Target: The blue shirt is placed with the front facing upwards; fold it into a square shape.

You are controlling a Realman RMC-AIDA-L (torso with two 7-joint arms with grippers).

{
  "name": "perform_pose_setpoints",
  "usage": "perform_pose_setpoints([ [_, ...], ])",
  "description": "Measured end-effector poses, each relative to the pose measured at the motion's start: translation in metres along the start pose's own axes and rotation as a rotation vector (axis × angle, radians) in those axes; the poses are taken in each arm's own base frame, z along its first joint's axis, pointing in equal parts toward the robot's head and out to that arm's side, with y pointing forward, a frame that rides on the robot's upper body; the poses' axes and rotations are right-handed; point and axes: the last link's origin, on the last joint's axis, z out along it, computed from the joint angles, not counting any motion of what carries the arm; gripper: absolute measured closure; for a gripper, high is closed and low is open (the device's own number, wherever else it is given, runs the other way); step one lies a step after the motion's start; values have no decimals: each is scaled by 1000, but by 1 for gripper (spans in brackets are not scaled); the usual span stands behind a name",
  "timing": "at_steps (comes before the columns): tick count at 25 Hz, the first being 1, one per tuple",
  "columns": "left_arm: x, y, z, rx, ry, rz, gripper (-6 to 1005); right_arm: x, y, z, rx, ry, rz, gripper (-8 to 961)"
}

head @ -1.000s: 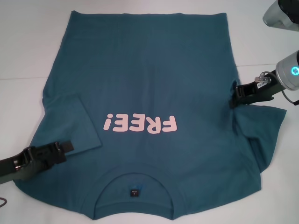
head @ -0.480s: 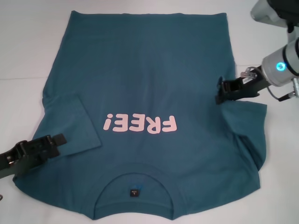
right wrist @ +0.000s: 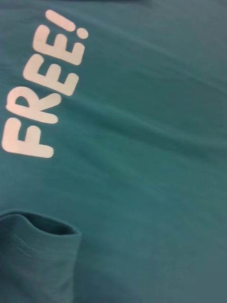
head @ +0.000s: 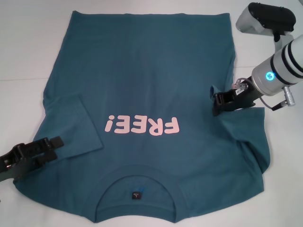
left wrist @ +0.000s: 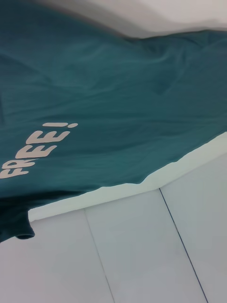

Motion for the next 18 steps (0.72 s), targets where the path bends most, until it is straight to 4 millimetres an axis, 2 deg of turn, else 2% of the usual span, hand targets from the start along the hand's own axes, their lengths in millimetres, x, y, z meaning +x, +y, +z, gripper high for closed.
perform_pose_setpoints([
  [9,1,-1,1,4,10,-6,370,3,-3,9,-15,-57,68,937],
  [18,2,-1,1,4,16,-7,370,-4,-11,8,-6,-116,120,933],
])
